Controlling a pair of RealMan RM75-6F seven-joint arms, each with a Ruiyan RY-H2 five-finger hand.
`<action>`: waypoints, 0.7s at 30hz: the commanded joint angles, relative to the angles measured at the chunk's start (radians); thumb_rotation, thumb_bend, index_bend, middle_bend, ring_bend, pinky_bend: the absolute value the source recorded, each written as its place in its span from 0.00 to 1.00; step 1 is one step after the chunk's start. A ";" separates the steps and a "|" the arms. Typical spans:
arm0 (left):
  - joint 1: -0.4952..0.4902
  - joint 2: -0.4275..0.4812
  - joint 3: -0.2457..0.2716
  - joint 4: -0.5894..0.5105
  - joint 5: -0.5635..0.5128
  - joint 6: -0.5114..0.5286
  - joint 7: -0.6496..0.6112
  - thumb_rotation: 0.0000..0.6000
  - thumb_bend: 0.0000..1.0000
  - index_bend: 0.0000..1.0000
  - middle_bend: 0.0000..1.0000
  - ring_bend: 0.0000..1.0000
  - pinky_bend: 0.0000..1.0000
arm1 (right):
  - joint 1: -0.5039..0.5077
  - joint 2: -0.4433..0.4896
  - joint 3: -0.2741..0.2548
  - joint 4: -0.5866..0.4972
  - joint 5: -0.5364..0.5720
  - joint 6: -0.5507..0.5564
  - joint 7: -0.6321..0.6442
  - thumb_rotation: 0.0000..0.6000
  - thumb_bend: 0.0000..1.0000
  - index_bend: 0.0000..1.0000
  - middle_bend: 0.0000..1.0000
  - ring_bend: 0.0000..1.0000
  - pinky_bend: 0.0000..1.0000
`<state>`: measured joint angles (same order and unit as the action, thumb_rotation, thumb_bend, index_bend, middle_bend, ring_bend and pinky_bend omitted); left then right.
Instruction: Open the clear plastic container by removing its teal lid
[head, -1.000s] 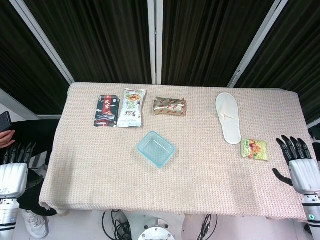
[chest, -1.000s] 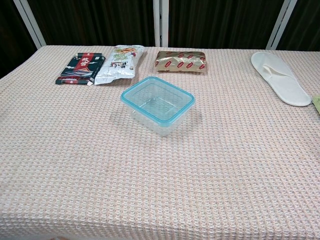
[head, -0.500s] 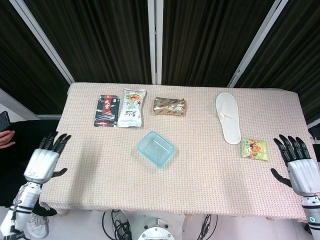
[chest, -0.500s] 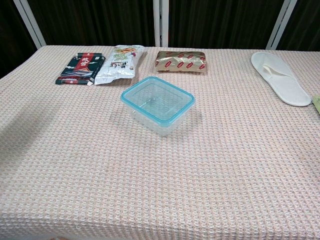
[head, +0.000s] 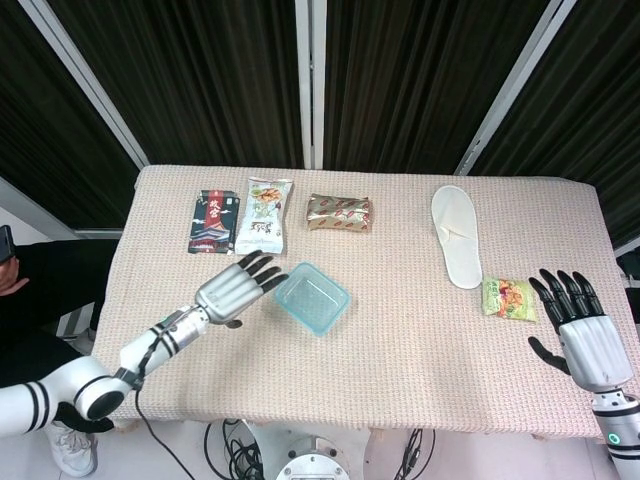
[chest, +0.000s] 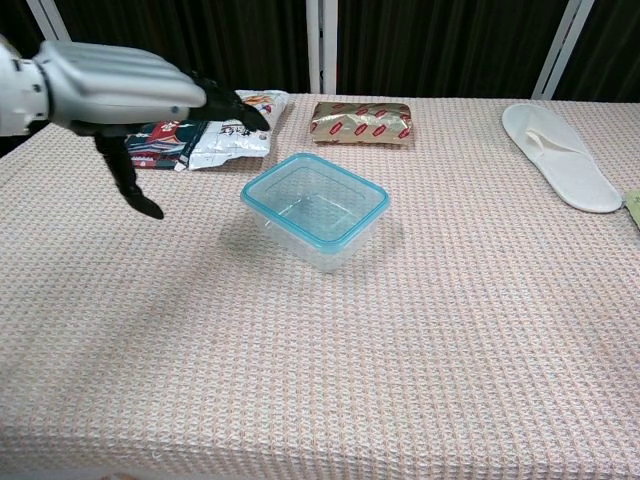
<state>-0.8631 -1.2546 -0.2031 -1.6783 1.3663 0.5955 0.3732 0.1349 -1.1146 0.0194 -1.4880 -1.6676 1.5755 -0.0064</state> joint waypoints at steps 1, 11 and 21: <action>-0.156 -0.040 -0.069 0.040 -0.185 -0.181 -0.084 1.00 0.00 0.04 0.06 0.00 0.01 | -0.003 -0.001 -0.001 0.000 0.002 -0.001 -0.002 1.00 0.13 0.04 0.04 0.00 0.00; -0.342 -0.170 -0.064 0.241 -0.380 -0.262 -0.195 1.00 0.17 0.08 0.11 0.00 0.00 | -0.010 -0.009 0.003 0.002 0.005 0.000 -0.003 1.00 0.13 0.04 0.04 0.00 0.00; -0.453 -0.276 0.059 0.404 -0.509 -0.255 -0.190 1.00 0.17 0.14 0.17 0.00 0.00 | -0.009 -0.024 0.005 0.022 0.012 -0.011 0.015 1.00 0.13 0.04 0.04 0.00 0.00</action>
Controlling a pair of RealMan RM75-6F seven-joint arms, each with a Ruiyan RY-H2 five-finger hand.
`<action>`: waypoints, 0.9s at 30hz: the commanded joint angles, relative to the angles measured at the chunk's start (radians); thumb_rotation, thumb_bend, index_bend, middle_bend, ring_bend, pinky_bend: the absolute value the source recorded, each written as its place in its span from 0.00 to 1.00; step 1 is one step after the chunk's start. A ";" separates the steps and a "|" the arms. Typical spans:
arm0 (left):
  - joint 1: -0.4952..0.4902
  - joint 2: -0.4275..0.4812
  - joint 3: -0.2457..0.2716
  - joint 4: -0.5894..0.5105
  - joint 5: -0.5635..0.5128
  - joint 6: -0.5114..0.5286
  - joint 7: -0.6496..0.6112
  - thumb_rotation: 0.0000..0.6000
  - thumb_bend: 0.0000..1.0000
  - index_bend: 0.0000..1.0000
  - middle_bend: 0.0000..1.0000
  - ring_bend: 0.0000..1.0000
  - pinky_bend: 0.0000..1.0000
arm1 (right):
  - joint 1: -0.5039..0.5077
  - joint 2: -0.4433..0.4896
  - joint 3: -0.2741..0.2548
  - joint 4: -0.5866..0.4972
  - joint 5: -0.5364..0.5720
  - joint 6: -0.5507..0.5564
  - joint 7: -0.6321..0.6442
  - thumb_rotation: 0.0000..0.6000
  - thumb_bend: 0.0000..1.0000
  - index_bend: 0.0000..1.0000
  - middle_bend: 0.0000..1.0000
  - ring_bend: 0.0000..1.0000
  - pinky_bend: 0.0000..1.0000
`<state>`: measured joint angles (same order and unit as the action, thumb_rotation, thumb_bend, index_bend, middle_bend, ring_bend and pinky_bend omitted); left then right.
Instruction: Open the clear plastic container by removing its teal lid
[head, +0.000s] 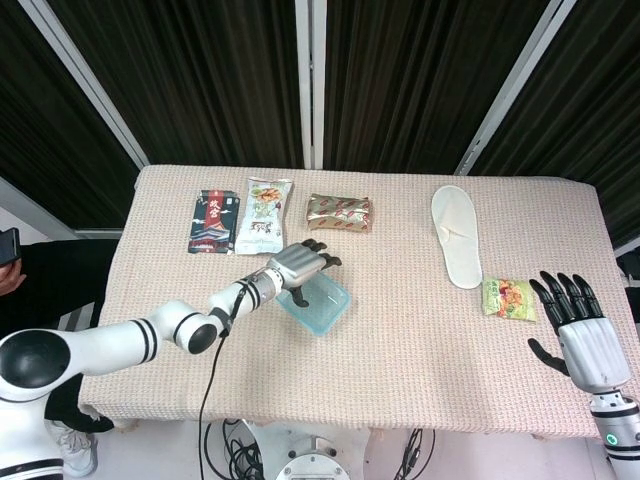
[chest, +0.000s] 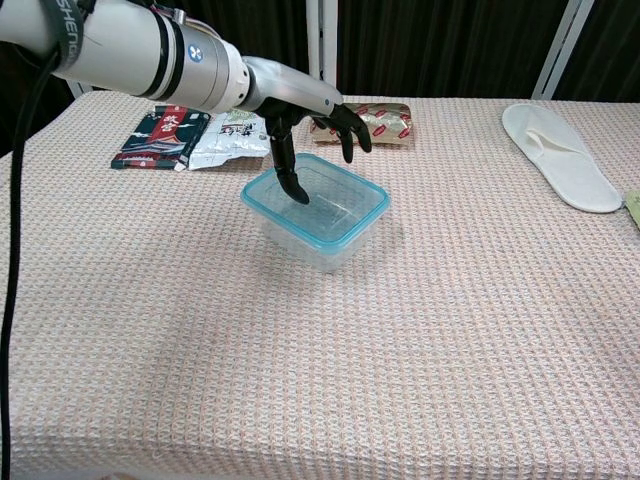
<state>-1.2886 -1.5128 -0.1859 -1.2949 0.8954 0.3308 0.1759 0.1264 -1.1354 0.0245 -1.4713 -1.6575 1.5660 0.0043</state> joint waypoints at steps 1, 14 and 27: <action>-0.032 -0.014 0.055 0.015 -0.051 0.016 0.011 1.00 0.17 0.14 0.18 0.00 0.00 | 0.000 -0.004 0.000 0.008 0.003 -0.004 0.008 1.00 0.13 0.04 0.04 0.00 0.00; -0.072 0.123 0.147 -0.187 -0.218 0.119 0.007 0.74 0.16 0.14 0.18 0.00 0.00 | 0.014 -0.027 -0.002 0.029 -0.020 -0.014 0.025 1.00 0.13 0.04 0.04 0.00 0.00; -0.087 0.185 0.224 -0.291 -0.305 0.152 0.008 0.73 0.16 0.14 0.18 0.00 0.00 | 0.028 -0.040 -0.002 0.046 -0.033 -0.017 0.043 1.00 0.13 0.04 0.04 0.00 0.00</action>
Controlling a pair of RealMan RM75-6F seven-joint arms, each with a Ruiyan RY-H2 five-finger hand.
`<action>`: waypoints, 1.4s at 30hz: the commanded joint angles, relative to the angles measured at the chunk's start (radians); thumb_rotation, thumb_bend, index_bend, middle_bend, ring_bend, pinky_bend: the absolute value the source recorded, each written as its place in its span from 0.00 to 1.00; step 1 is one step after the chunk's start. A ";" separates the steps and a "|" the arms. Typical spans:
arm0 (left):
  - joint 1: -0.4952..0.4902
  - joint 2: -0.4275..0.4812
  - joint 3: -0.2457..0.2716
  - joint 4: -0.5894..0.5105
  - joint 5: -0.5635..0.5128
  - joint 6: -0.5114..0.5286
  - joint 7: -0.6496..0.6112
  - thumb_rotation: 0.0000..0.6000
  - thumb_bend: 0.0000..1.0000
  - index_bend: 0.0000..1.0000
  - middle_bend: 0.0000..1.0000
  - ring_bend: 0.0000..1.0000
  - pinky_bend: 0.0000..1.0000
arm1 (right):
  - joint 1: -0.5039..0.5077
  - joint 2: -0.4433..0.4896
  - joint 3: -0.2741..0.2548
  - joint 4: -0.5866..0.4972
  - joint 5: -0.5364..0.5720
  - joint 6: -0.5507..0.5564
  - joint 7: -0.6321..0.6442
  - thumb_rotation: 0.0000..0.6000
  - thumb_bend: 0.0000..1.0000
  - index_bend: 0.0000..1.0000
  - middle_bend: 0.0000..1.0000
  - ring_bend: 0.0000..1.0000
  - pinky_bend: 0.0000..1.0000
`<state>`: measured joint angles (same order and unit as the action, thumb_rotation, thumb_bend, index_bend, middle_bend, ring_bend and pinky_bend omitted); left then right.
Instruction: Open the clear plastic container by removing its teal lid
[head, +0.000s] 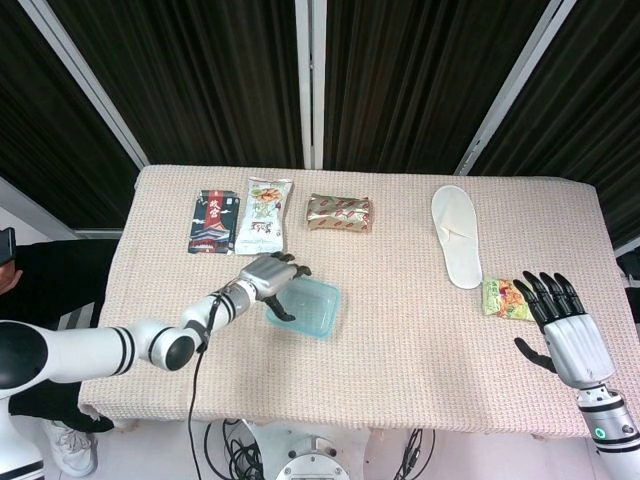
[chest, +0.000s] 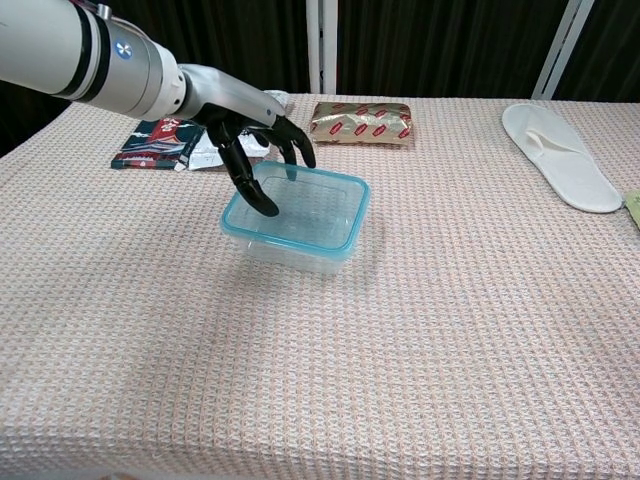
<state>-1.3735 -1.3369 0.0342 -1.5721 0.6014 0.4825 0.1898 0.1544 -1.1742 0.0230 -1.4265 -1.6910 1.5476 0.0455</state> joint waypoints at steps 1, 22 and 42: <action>-0.001 0.015 0.003 -0.023 -0.014 -0.005 -0.013 0.73 0.16 0.14 0.18 0.00 0.01 | -0.001 -0.001 0.000 0.003 0.001 0.003 0.004 1.00 0.13 0.04 0.04 0.00 0.00; 0.047 0.004 0.031 -0.183 0.050 0.271 0.203 1.00 0.12 0.00 0.00 0.00 0.00 | 0.013 -0.009 -0.003 0.013 -0.008 -0.008 0.013 1.00 0.13 0.04 0.04 0.00 0.00; -0.012 -0.021 0.033 -0.221 -0.210 0.332 0.370 1.00 0.09 0.00 0.00 0.00 0.02 | 0.017 -0.013 -0.006 0.029 -0.003 -0.011 0.034 1.00 0.13 0.04 0.04 0.00 0.00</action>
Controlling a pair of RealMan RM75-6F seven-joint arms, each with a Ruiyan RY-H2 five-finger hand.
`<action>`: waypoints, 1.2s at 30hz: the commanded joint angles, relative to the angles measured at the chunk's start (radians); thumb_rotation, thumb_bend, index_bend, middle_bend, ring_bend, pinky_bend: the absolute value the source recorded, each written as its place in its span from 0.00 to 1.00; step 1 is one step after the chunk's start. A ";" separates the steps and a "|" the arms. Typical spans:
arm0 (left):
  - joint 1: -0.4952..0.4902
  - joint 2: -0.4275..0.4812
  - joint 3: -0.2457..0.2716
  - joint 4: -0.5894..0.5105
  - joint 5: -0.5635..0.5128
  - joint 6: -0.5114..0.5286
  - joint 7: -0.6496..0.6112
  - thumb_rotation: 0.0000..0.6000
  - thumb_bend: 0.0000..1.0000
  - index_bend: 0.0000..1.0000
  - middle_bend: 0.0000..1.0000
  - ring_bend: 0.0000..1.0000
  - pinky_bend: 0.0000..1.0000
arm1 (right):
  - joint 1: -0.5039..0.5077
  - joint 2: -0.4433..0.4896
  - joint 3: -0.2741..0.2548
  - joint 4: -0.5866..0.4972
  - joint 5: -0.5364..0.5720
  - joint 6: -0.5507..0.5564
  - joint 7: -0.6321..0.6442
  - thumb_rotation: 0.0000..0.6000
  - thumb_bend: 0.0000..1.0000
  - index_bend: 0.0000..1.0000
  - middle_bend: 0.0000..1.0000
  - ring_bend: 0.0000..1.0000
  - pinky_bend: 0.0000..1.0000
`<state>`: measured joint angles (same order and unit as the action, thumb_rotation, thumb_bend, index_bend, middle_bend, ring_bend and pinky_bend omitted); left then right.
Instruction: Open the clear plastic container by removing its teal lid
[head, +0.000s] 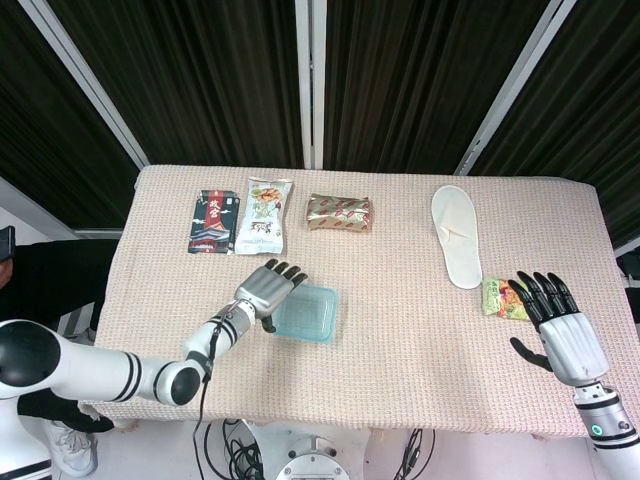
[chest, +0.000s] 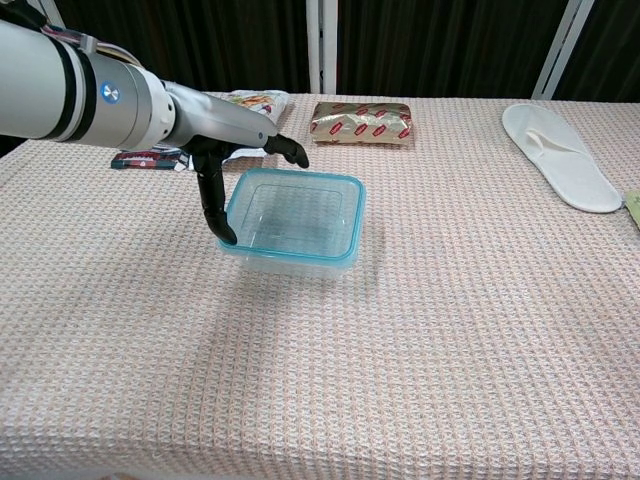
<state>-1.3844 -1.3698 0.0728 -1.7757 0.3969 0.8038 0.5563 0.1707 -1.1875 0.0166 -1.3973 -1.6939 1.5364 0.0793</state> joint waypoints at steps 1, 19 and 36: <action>-0.001 0.018 -0.009 -0.025 -0.007 0.014 0.003 1.00 0.09 0.00 0.00 0.00 0.02 | 0.001 0.000 0.000 0.000 0.000 -0.001 0.001 1.00 0.13 0.04 0.04 0.00 0.00; -0.007 -0.046 -0.042 0.002 -0.085 0.038 0.022 1.00 0.09 0.00 0.00 0.00 0.07 | 0.007 -0.001 -0.004 -0.002 -0.002 -0.006 -0.001 1.00 0.13 0.04 0.04 0.00 0.00; -0.019 -0.058 -0.062 0.030 -0.151 -0.010 0.021 1.00 0.09 0.00 0.00 0.00 0.09 | 0.025 -0.019 -0.016 0.003 -0.031 -0.018 -0.005 1.00 0.13 0.04 0.04 0.00 0.00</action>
<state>-1.4032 -1.4287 0.0111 -1.7452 0.2457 0.7946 0.5781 0.1953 -1.2065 0.0004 -1.3941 -1.7249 1.5182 0.0747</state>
